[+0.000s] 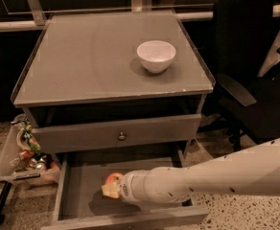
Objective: Place apple into middle drawer
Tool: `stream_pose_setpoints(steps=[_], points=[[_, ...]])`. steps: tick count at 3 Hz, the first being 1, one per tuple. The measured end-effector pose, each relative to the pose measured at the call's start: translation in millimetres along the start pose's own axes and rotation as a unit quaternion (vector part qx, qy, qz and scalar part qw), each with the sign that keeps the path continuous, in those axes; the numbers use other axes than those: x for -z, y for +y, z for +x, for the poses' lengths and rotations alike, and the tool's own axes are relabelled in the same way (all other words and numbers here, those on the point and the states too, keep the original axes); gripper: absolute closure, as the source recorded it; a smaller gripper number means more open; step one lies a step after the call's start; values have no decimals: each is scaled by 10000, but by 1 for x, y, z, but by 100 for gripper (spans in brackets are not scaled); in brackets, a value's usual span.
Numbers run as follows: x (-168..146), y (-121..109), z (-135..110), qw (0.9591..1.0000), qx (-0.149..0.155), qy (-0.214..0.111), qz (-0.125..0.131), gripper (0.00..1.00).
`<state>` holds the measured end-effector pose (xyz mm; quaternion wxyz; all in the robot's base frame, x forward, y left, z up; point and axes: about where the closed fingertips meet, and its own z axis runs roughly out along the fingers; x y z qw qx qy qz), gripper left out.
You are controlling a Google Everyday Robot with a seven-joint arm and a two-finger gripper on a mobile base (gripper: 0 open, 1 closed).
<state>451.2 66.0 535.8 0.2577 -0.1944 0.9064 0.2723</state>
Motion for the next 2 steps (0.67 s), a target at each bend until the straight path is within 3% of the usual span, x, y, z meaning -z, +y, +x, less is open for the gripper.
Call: stream_pose_setpoints(steps=[1,2], points=[[0,0,1,10000,2,14,-6,100],[-28,-13,5,10000,-26,26,9,100]])
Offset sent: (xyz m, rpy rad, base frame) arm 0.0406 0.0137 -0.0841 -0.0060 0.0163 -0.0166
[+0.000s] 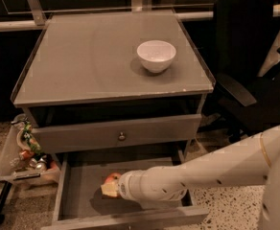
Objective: Place apple into middle drawer
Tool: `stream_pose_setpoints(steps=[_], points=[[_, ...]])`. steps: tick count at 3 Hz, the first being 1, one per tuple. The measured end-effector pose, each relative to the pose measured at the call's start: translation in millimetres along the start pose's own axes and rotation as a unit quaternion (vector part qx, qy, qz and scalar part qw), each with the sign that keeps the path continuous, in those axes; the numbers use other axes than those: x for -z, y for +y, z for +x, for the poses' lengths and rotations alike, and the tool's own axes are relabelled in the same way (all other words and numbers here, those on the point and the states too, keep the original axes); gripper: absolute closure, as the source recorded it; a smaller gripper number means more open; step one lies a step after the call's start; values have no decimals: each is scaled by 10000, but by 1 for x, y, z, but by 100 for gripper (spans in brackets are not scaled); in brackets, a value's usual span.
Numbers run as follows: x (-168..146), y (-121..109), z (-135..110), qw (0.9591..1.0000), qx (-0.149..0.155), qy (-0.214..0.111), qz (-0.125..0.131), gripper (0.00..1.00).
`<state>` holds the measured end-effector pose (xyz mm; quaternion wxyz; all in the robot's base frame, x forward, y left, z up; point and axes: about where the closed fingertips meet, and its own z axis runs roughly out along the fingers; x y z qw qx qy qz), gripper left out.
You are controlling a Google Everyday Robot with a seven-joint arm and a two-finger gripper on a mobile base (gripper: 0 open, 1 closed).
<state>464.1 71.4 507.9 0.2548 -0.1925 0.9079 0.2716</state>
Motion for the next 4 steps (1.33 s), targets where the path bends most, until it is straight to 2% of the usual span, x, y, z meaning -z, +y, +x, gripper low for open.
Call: stream_pose_setpoints(steps=[1,2,4], points=[[-36,-21,-1,10000,63,-46,-15,100],[-60,-42,1,9999,67,-119,91,100],[-84,-83,3,9977,-73,-420,536,100]])
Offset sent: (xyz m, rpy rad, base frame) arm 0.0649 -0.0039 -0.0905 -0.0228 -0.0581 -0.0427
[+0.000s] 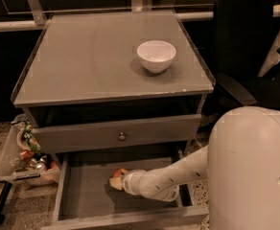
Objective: Place apple into middle drawer
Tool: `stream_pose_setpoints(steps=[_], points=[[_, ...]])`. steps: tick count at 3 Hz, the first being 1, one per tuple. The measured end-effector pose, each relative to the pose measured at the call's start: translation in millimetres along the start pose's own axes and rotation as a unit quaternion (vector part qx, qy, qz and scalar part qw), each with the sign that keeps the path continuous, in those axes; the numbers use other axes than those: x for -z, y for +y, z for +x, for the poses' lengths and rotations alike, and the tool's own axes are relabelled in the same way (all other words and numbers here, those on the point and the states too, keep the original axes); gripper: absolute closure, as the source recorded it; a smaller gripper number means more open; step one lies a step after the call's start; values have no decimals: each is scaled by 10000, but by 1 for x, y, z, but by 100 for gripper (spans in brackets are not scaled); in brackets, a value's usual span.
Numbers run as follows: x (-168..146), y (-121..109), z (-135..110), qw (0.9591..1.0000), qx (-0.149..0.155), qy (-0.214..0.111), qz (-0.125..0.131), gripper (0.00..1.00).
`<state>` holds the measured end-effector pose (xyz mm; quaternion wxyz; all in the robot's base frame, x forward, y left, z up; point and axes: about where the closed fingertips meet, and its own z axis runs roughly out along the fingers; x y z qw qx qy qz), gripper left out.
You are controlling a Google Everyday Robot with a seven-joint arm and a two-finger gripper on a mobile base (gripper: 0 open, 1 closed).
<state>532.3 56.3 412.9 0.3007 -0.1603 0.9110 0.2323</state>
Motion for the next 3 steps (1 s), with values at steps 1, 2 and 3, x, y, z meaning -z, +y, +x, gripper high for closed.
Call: stream_pose_setpoints(steps=[1,2,3], points=[[-12,-10,-2,9995,31,-123,293,100],[-21,-17,1,9986,-30,-160,497,100],[-30,-22,11,9982,-111,-105,586,100]])
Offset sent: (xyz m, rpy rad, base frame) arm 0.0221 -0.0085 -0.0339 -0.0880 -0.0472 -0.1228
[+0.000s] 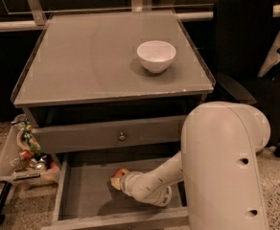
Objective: Place apple into middle drawer
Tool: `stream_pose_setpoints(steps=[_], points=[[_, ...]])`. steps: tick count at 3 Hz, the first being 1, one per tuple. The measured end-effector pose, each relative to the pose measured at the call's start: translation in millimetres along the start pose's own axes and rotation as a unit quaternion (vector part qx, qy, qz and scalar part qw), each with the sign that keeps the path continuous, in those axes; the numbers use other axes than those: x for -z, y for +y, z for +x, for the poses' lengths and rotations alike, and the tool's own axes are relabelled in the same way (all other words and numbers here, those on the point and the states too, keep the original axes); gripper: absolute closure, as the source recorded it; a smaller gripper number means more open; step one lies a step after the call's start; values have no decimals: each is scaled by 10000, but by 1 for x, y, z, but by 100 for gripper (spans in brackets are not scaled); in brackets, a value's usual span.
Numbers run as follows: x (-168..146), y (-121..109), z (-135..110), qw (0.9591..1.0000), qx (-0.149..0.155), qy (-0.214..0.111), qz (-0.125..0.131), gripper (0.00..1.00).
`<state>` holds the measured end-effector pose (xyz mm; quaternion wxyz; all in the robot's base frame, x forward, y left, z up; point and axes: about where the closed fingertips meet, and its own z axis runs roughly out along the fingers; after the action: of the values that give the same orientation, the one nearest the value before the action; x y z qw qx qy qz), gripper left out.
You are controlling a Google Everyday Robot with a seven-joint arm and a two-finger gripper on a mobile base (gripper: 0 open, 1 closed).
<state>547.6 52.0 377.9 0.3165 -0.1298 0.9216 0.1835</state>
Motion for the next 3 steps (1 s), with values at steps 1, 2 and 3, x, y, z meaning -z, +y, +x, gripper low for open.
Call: stream_pose_setpoints(steps=[1,2,3], points=[[0,0,0,10000,-2,1,1,81],[0,0,0,10000,-1,1,1,59],[0,0,0,10000,-1,1,0,35]])
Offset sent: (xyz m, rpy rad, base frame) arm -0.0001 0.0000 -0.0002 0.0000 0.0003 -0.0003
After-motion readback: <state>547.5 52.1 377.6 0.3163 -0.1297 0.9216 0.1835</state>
